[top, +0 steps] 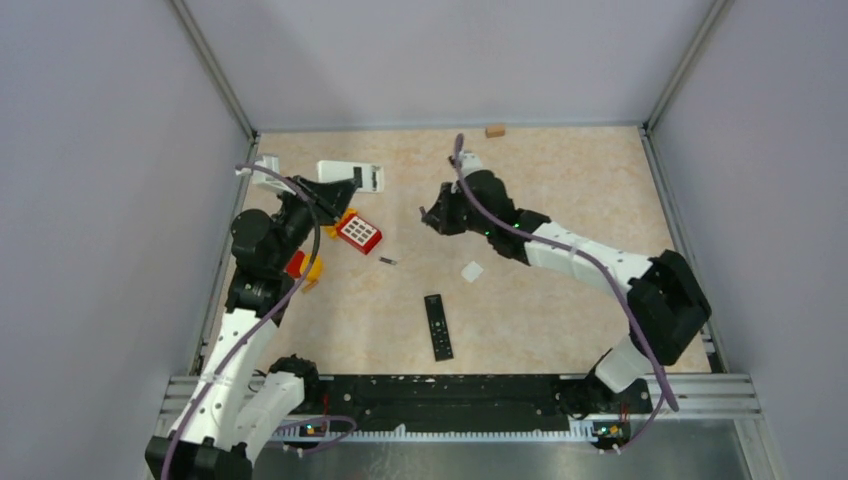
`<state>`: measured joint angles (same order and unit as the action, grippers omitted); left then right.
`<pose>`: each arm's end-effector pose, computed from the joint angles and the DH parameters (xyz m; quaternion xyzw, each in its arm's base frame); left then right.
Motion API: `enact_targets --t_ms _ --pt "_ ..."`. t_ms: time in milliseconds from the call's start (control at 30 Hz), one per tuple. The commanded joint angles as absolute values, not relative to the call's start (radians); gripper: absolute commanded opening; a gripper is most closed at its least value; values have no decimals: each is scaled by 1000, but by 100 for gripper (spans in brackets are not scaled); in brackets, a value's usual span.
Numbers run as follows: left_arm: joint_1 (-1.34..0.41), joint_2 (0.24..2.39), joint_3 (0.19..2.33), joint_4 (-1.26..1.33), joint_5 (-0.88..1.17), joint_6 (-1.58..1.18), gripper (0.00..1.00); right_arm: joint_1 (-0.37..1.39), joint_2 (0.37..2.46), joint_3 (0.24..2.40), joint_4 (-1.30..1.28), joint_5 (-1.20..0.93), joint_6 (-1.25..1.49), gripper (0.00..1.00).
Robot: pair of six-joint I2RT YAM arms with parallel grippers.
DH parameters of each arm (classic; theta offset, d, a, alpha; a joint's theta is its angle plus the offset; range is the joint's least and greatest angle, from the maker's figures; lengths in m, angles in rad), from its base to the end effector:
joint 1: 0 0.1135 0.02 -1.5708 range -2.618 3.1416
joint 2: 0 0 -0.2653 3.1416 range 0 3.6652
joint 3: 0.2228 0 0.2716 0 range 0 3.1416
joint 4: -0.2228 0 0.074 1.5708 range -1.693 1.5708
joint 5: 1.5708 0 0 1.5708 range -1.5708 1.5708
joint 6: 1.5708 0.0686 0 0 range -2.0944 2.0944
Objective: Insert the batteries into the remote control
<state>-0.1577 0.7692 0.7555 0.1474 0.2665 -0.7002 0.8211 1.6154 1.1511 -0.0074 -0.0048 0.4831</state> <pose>0.2283 -0.0546 0.3731 -0.0785 0.6554 -0.3898 0.6421 0.2877 0.3095 0.2488 -0.1447 0.8404 0.3186 0.4139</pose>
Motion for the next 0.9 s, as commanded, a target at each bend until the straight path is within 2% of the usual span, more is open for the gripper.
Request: enact_targets --t_ms 0,133,300,867 --pt "-155 850 734 483 564 -886 0 725 1463 1126 13 -123 731 0" --pt "-163 934 696 660 627 -1023 0 693 1392 1124 15 -169 812 0" --pt "-184 1009 668 700 591 -1087 0 688 1377 1231 -175 -140 834 0" --pt "-317 1164 589 826 416 -1063 0 675 1322 1203 -197 -61 955 0"
